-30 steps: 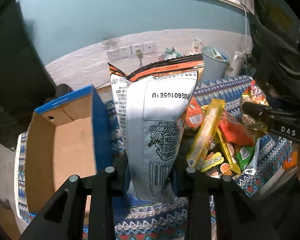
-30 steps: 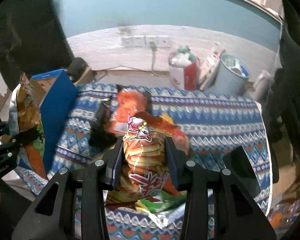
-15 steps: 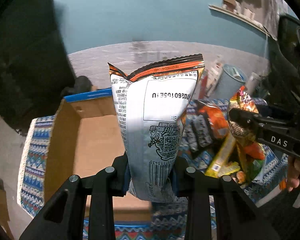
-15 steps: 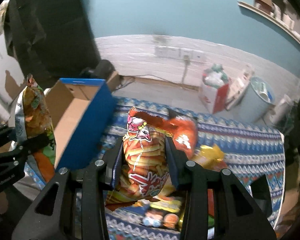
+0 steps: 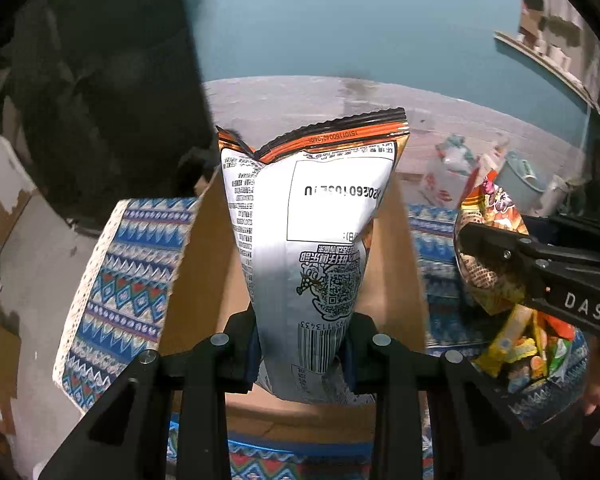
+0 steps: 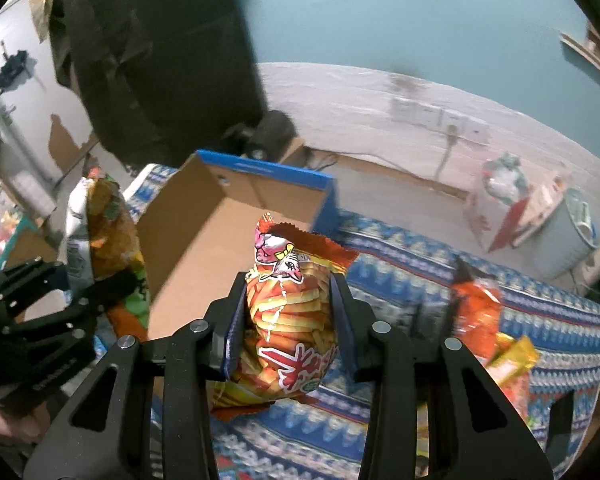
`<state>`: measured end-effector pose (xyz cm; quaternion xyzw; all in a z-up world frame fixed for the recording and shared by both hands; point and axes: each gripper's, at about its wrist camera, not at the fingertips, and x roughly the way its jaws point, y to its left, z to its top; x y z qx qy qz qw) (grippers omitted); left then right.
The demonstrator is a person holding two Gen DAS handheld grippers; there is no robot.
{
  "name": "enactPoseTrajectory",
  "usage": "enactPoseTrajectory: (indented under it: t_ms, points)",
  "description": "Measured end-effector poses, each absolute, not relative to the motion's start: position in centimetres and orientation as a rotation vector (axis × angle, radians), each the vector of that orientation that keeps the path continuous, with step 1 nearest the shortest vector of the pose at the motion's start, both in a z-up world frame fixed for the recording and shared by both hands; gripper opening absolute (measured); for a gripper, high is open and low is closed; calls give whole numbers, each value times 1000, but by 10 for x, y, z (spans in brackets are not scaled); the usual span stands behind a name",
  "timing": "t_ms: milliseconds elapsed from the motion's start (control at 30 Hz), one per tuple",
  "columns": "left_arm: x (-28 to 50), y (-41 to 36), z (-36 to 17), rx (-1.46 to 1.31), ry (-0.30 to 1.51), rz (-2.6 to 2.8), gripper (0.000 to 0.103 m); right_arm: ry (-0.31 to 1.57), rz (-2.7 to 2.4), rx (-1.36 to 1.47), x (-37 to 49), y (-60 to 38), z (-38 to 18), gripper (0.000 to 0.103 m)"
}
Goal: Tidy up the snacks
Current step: 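Carry both bags over the cardboard box and release them inside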
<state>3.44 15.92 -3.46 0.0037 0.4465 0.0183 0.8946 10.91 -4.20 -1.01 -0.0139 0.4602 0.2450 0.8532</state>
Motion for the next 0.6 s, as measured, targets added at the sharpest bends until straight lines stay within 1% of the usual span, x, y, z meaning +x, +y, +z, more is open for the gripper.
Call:
enactPoseTrajectory:
  t_ms: [300,600]
  points:
    - [42,192,-56,-19,974,105,32,1010,595,-70,113,14,-26,38]
    - [43,204,-69,-18,1028,140,32,1072,638,-89,118,39,-49,39]
